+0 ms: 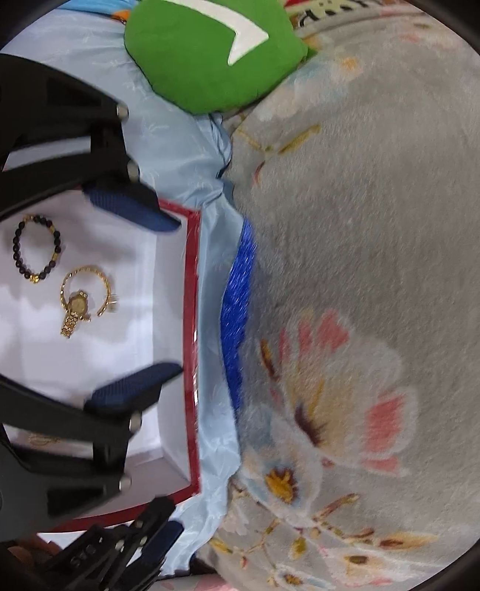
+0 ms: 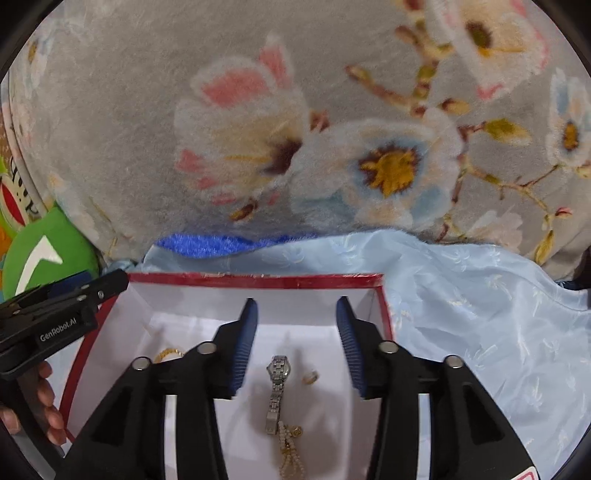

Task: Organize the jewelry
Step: 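Open both tools to drop the hoop earrings into the box, then withdraw both tools from the box toward the last earrings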

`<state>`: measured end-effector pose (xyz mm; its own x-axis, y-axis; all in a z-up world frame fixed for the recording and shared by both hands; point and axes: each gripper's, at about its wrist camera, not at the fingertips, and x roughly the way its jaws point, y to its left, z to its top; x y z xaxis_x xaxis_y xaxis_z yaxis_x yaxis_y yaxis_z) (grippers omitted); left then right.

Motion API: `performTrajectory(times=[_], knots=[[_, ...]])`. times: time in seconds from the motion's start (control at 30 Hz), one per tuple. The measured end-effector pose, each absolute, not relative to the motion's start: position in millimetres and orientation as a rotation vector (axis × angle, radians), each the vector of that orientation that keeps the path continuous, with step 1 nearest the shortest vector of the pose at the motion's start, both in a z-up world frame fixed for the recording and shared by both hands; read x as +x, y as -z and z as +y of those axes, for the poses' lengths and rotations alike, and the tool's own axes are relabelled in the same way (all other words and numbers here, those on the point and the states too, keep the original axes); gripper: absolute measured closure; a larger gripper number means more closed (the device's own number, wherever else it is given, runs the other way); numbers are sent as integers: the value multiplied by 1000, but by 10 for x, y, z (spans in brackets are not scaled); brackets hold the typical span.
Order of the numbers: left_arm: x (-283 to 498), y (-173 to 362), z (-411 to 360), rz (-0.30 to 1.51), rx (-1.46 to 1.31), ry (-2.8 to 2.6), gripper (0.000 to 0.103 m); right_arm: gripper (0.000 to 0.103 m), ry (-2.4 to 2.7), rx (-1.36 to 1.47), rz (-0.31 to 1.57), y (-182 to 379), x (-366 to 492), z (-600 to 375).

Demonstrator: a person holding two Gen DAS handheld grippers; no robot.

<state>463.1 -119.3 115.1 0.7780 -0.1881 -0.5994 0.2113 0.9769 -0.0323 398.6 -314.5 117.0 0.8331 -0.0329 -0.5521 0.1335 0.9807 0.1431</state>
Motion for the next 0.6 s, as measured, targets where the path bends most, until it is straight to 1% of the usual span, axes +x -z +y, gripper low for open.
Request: performTrajectory(times=[0.13, 0.3, 0.47, 0.53, 0.6], knots=[[4547, -1267, -1049, 635, -7, 222, 28, 55, 74, 186, 536, -1331, 3728, -3154], [4183, -1431, -861, 626, -26, 255, 28, 55, 35, 178, 472, -1519, 3155, -3045], [3485, -1513, -680, 591, 29, 266, 28, 55, -28, 203, 427, -1618, 2401, -2918], [3212, -1485, -605, 599, 48, 275, 26, 55, -58, 209, 427, -1621, 2078, -2828], [2938, -1415, -499, 627, 51, 287, 26, 55, -84, 188, 434, -1608, 1798, -2710]])
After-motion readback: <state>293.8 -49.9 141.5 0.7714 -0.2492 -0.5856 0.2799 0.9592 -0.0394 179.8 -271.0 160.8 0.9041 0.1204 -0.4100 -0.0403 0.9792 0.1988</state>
